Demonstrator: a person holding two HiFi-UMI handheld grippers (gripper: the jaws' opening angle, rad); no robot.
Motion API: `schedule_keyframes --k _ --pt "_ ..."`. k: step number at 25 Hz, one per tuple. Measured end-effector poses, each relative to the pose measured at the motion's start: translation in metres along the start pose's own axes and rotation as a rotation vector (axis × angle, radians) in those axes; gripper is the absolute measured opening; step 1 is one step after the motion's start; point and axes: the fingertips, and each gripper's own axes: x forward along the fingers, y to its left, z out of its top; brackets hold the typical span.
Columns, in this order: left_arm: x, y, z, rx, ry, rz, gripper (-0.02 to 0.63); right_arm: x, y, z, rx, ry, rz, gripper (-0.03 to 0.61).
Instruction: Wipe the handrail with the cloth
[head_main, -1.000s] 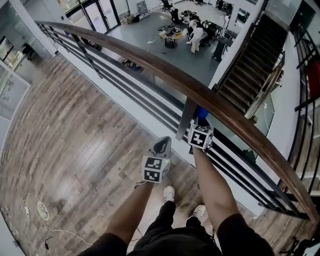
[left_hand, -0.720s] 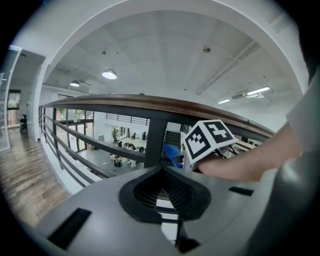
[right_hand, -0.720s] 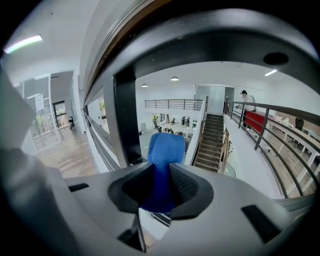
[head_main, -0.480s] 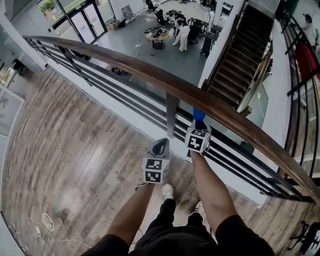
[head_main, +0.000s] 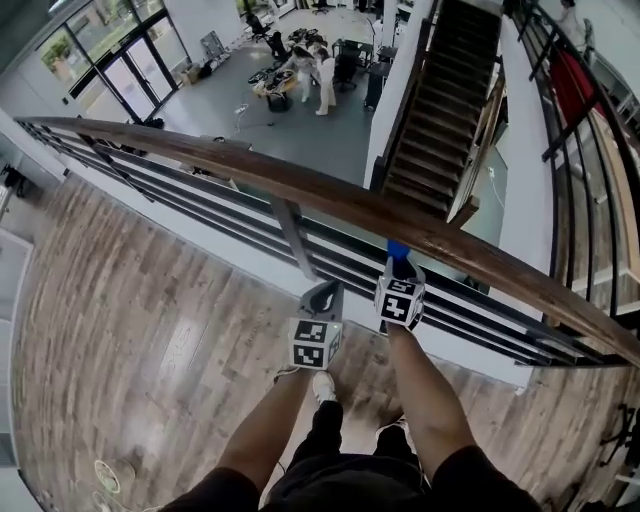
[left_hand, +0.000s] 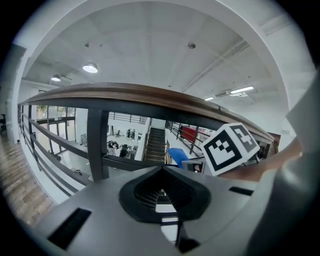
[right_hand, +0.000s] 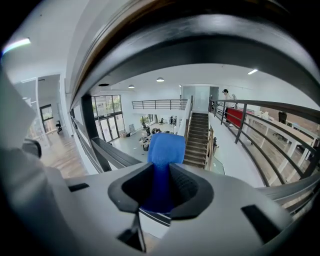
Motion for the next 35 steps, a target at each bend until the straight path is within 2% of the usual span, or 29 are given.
schedule_keyframes --k 7,14,18,28,35 --pt "0.03 -0.098 0.004 0.034 0.011 -0.064 0.003 -0.042 -0.104 -0.03 0.032 0.026 -0.047 0.106" --pt "0.054 -0.203 0.006 0.037 0.026 -0.129 0.003 -0.086 -0.21 -0.058 0.038 0.068 -0.042 0.107" --pt "0.075 -0.272 0.009 0.087 0.044 -0.196 0.003 -0.109 -0.276 -0.076 0.066 0.08 -0.06 0.107" --pt "0.1 -0.397 -0.009 0.094 0.088 -0.27 0.003 -0.161 -0.405 -0.111 0.13 0.082 -0.101 0.107" --pt "0.125 -0.493 -0.028 0.183 0.124 -0.352 0.003 -0.194 -0.5 -0.138 0.175 0.067 -0.145 0.107"
